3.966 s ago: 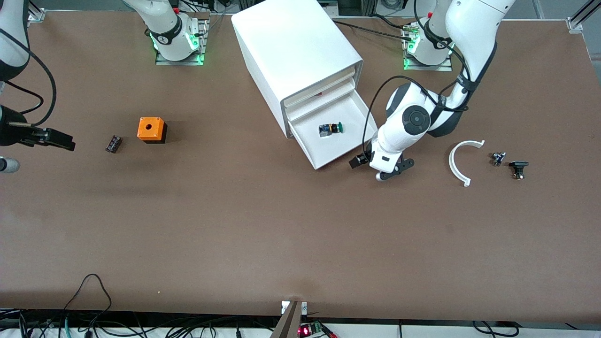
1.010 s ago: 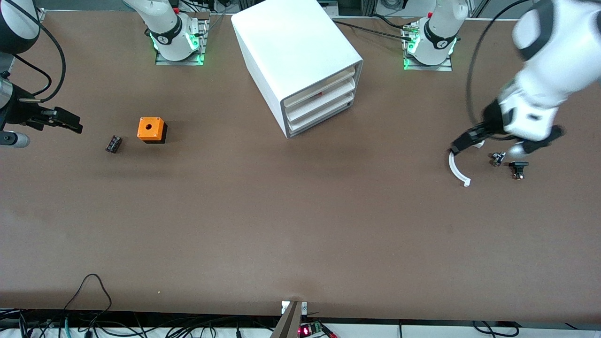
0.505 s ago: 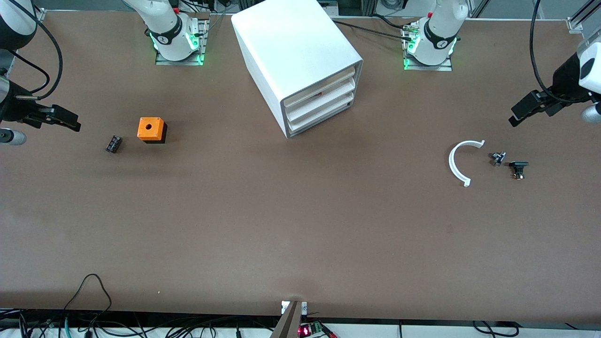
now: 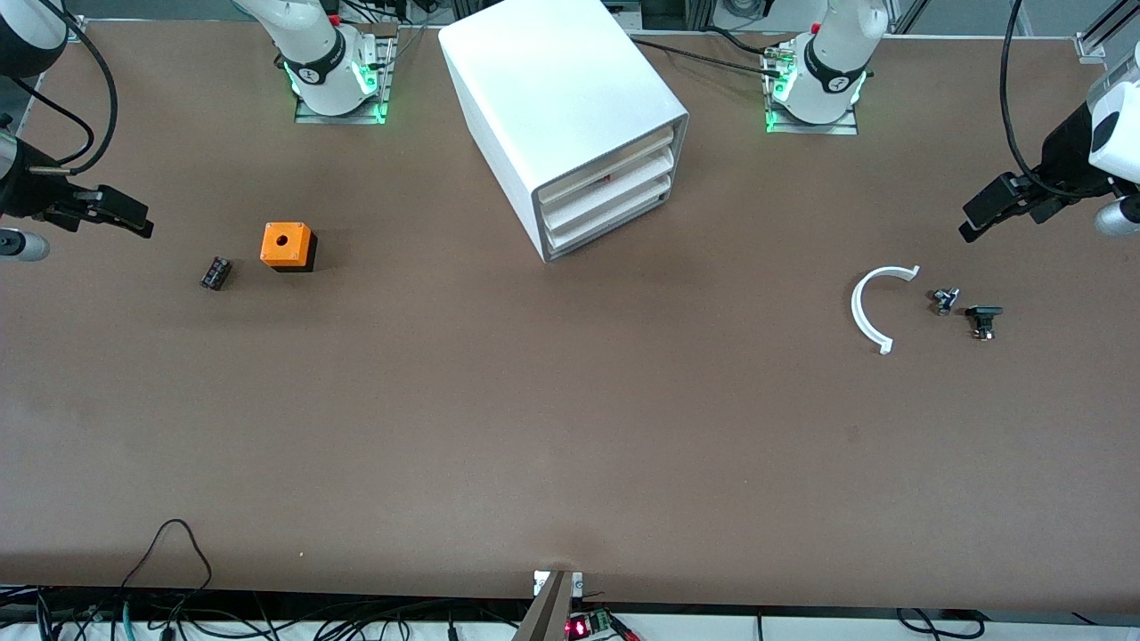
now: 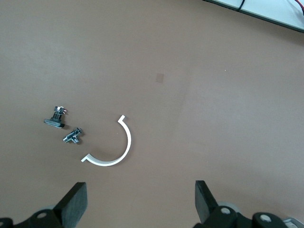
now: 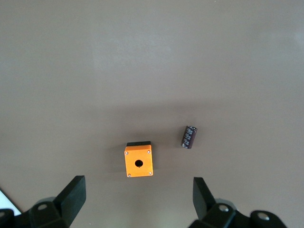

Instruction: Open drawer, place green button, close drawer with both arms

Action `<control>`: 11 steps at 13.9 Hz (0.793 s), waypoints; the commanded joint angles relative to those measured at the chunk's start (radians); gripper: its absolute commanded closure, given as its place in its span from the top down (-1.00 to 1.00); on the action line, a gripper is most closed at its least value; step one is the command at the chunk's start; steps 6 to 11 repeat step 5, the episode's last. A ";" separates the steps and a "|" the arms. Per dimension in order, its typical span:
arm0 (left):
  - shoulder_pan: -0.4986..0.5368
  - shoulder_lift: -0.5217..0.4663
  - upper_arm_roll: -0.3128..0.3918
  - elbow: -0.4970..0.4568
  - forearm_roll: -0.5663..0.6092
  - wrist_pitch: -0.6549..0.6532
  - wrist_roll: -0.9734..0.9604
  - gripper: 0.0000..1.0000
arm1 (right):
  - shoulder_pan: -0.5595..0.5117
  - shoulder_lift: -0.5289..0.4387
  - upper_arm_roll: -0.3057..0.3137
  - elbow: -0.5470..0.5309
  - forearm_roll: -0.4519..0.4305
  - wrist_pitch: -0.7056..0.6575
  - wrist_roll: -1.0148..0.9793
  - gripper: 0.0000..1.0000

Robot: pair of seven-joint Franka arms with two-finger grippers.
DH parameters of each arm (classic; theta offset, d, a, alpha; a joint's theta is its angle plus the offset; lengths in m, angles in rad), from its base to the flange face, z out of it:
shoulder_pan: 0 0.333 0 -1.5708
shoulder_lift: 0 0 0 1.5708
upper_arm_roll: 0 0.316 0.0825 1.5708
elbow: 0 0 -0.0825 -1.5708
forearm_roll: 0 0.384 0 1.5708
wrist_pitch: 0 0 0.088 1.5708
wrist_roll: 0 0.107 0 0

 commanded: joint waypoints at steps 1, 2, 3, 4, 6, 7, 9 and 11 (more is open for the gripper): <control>-0.017 0.046 -0.016 0.082 0.026 -0.043 0.010 1.00 | 0.000 -0.037 0.001 -0.041 0.009 0.017 0.016 1.00; -0.010 0.047 -0.020 0.095 0.020 -0.064 0.010 1.00 | 0.000 -0.037 0.001 -0.041 0.009 0.017 0.016 1.00; -0.006 0.049 -0.017 0.098 0.014 -0.075 0.012 1.00 | 0.000 -0.037 0.001 -0.041 0.009 0.016 0.016 1.00; -0.004 0.050 -0.017 0.098 0.013 -0.075 0.012 1.00 | 0.000 -0.037 0.001 -0.041 0.009 0.014 0.014 1.00; -0.004 0.052 -0.014 0.098 0.011 -0.075 0.012 1.00 | 0.000 -0.037 0.001 -0.041 0.009 0.011 0.014 1.00; -0.004 0.052 -0.014 0.098 0.011 -0.075 0.012 1.00 | 0.000 -0.037 0.001 -0.041 0.009 0.011 0.014 1.00; -0.004 0.052 -0.014 0.098 0.011 -0.075 0.012 1.00 | 0.000 -0.037 0.001 -0.041 0.009 0.011 0.014 1.00; -0.004 0.052 -0.014 0.098 0.011 -0.075 0.012 1.00 | 0.000 -0.037 0.001 -0.041 0.009 0.011 0.014 1.00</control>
